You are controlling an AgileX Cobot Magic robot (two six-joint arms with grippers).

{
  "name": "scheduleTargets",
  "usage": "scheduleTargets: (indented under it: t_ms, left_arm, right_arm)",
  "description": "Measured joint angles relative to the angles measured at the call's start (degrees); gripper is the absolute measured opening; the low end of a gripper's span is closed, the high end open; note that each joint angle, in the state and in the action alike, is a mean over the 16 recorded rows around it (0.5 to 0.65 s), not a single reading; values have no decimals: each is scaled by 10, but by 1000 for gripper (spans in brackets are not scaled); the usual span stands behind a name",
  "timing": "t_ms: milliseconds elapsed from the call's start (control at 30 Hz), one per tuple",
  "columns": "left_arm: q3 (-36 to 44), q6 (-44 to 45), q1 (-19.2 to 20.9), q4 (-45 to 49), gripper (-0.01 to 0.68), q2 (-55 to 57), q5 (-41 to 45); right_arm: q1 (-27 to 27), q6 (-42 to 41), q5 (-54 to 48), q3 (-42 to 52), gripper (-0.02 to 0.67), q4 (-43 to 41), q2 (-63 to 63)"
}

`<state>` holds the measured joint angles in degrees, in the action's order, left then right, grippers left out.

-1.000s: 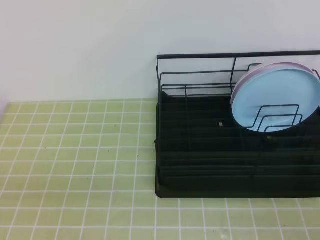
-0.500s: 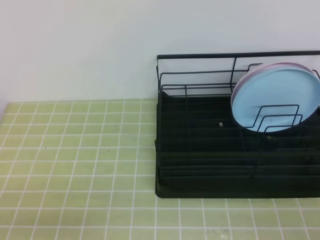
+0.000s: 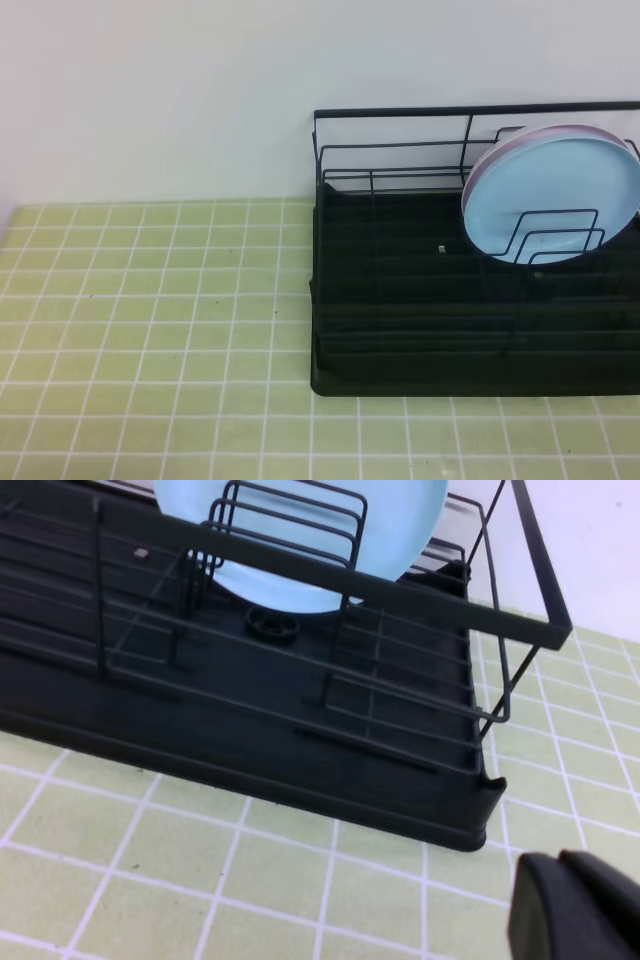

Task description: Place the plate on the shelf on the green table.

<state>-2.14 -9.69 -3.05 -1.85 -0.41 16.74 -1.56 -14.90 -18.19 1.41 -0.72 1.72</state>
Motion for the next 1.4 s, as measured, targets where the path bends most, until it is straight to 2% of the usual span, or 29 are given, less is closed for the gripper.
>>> scheduleTargets:
  t_ms: [433,1400]
  left_arm:
    - [24,-9,-11,18,1,0,-26]
    - [22,37,-21,27,-1,1,12]
  right_arm:
    - [0,0,0,0,1,0,0]
    - [0,0,0,0,1,0,0]
